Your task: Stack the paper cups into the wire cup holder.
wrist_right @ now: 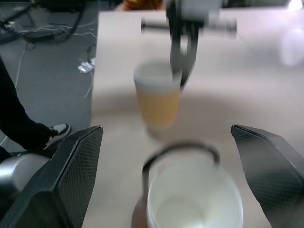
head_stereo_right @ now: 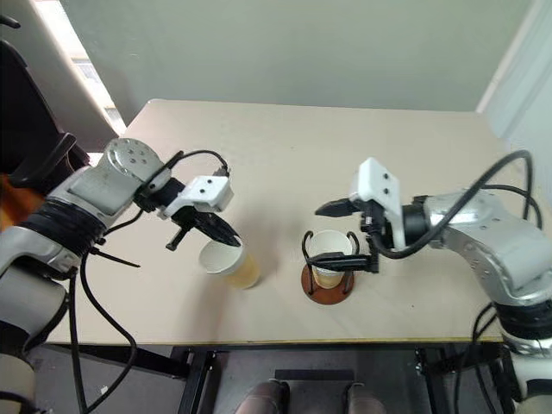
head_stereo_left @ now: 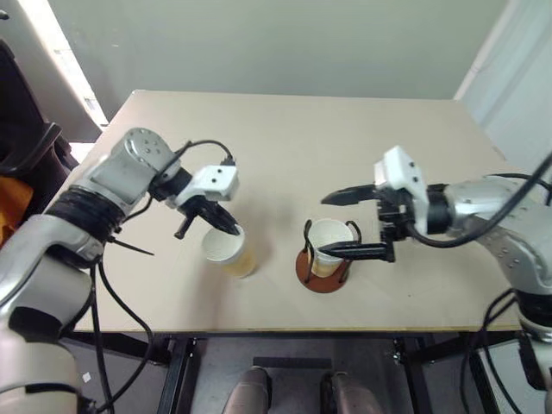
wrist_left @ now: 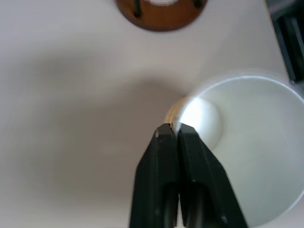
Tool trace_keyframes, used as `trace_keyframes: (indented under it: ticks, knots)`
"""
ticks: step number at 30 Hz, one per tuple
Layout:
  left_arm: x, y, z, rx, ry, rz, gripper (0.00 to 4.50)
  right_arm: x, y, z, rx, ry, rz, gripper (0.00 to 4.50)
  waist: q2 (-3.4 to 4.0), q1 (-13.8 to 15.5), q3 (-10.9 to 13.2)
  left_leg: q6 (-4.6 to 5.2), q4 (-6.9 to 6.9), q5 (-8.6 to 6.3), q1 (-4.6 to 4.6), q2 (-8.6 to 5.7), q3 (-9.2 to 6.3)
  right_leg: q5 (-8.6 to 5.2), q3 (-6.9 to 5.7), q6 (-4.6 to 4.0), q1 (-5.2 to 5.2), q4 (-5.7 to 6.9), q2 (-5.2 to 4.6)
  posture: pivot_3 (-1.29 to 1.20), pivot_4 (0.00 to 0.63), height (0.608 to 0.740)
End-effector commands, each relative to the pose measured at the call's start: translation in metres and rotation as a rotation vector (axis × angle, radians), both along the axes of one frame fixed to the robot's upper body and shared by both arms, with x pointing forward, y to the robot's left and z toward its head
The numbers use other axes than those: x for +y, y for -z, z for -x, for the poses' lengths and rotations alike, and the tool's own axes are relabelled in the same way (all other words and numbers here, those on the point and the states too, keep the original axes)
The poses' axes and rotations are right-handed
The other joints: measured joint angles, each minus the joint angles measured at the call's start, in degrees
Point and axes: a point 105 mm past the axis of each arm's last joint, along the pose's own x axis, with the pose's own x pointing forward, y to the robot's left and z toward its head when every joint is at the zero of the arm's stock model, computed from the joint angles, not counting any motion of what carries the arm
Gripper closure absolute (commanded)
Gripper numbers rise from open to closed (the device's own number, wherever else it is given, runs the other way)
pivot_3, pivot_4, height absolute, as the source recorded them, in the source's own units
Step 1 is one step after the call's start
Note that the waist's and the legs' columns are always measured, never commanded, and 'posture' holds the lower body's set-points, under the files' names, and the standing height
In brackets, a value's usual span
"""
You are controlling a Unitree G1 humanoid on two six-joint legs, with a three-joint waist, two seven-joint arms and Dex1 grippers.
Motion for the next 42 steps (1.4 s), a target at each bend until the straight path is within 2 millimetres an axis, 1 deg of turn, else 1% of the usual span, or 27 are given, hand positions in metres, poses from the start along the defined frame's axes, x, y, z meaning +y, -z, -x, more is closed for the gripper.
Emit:
trace_keyframes:
  ticks: [1,2,3,4,5,6,8,9,10,12,16,18,22,25,29,32,36,42]
  knots:
    - [-0.007,-0.035,0.002,-0.038,0.037,0.066,4.49,-0.043,-0.011,0.012,-0.016,0.167,-0.05,0.0,-0.05,0.6,0.0,-0.07,0.0,0.04,-0.06,-0.03,-0.08,-0.02,-0.02,0.03,0.0,-0.03,0.0,0.0,0.15,0.74]
    - [-0.008,-0.039,0.002,-0.04,0.037,0.078,4.49,-0.051,-0.01,0.012,-0.018,0.213,-0.057,0.0,-0.04,0.8,0.0,-0.24,0.04,0.1,-0.02,-0.04,-0.02,-0.04,0.03,0.06,0.02,-0.03,-0.02,0.0,0.15,0.74]
    - [-0.013,-0.048,0.002,-0.048,0.05,0.108,4.49,-0.07,-0.01,0.014,-0.03,0.292,-0.073,0.0,-0.04,0.8,0.0,-0.24,0.05,0.1,-0.06,-0.05,0.03,-0.04,0.06,0.08,0.02,-0.04,-0.07,0.0,0.15,0.74]
    - [-0.024,-0.062,0.005,-0.052,0.081,0.161,4.49,-0.088,-0.009,0.022,-0.047,0.35,-0.091,0.0,-0.08,1.0,0.0,-0.24,0.05,0.09,-0.04,-0.05,0.1,-0.05,0.08,0.09,0.02,-0.06,-0.08,0.0,0.15,0.74]
    - [-0.033,-0.072,0.008,-0.053,0.109,0.202,4.49,-0.099,-0.009,0.029,-0.063,0.385,-0.096,0.0,-0.09,1.3,0.0,-0.23,0.06,0.08,-0.06,-0.06,0.11,-0.05,0.08,0.15,0.03,-0.06,-0.1,0.0,0.15,0.74]
    - [-0.043,-0.083,0.011,-0.058,0.143,0.232,4.49,-0.108,-0.007,0.036,-0.064,0.414,-0.09,0.0,-0.1,1.5,0.0,-0.2,0.06,0.06,-0.13,-0.08,0.04,-0.06,0.05,0.17,0.03,-0.1,-0.1,0.0,0.15,0.74]
    - [-0.059,-0.095,0.014,-0.072,0.198,0.252,4.49,-0.116,-0.003,0.043,-0.063,0.451,-0.076,0.0,-0.1,1.6,0.0,-0.19,0.11,-0.09,-0.11,-0.08,0.11,-0.09,0.1,0.2,0.03,-0.11,-0.11,0.0,0.15,0.74]
    - [-0.068,-0.101,0.014,-0.08,0.227,0.261,4.49,-0.118,-0.005,0.044,-0.075,0.468,-0.08,0.0,-0.1,1.5,0.0,0.08,0.14,-0.29,-0.1,-0.08,0.19,-0.1,0.14,0.23,0.04,-0.12,-0.11,0.0,0.15,0.74]
    - [-0.077,-0.106,0.015,-0.085,0.25,0.269,4.49,-0.118,-0.008,0.044,-0.089,0.474,-0.087,0.0,-0.1,1.5,0.0,0.14,0.21,-0.33,-0.07,-0.08,0.26,-0.1,0.14,0.26,0.1,-0.13,-0.1,0.0,0.15,0.74]
    - [-0.095,-0.112,0.014,-0.111,0.299,0.26,4.49,-0.11,-0.011,0.046,-0.11,0.459,-0.102,0.0,-0.09,1.2,0.0,0.28,0.37,-0.41,0.02,-0.09,0.38,-0.12,0.25,0.36,0.22,-0.12,-0.09,0.0,0.15,0.74]
    - [-0.125,-0.122,0.017,-0.146,0.386,0.253,4.49,-0.1,-0.009,0.048,-0.115,0.442,-0.098,0.0,-0.06,0.6,0.0,0.48,0.75,-0.51,0.1,-0.17,0.6,-0.14,0.43,0.93,0.45,-0.16,-0.01,0.0,0.15,0.74]
    - [-0.138,-0.118,0.017,-0.161,0.424,0.21,4.49,-0.097,-0.01,0.048,-0.12,0.443,-0.101,0.0,-0.07,0.6,0.0,0.56,0.85,-0.51,0.06,-0.25,0.59,-0.16,0.51,1.12,0.5,-0.18,-0.03,0.0,0.15,0.74]
    - [-0.153,-0.106,0.015,-0.165,0.463,0.145,4.49,-0.092,-0.01,0.05,-0.124,0.446,-0.103,0.0,-0.06,0.9,0.0,0.71,0.9,-0.54,0.03,-0.66,0.51,-0.32,1.06,1.65,0.6,-0.21,-0.07,0.0,0.15,0.74]
    - [-0.163,-0.095,0.016,-0.132,0.481,0.134,4.49,-0.09,-0.008,0.051,-0.122,0.457,-0.102,0.0,-0.07,1.2,0.1,0.67,1.03,-0.55,-0.02,-0.85,0.71,-0.42,1.37,2.04,0.61,-0.18,-0.23,0.0,0.15,0.74]
    - [-0.168,-0.079,0.016,-0.098,0.496,0.101,4.49,-0.089,-0.008,0.052,-0.122,0.466,-0.105,0.0,-0.07,1.4,0.0,0.92,1.43,-0.77,-0.11,-1.07,1.07,-0.56,1.6,2.49,0.62,-0.16,-0.61,0.0,0.15,0.74]
    - [-0.173,-0.074,0.019,-0.076,0.515,0.11,4.49,-0.089,-0.007,0.052,-0.122,0.472,-0.103,0.0,-0.07,1.4,0.0,1.15,1.72,-1.16,-0.15,-1.11,1.36,-0.66,1.67,2.71,0.63,-0.16,-0.75,0.0,0.15,0.74]
    - [-0.178,-0.06,0.018,-0.073,0.537,0.078,4.49,-0.089,-0.007,0.051,-0.125,0.481,-0.098,0.0,-0.07,1.5,0.0,1.39,1.94,-1.51,-0.13,-1.19,1.58,-0.78,1.77,2.93,0.75,-0.28,-0.89,0.0,0.15,0.74]
    - [-0.183,-0.054,0.017,-0.089,0.557,0.051,4.49,-0.091,-0.007,0.05,-0.127,0.495,-0.087,0.0,-0.07,1.6,0.0,1.47,2.04,-1.64,-0.07,-1.18,1.62,-0.79,1.79,2.98,0.86,-0.41,-0.91,0.0,0.15,0.74]
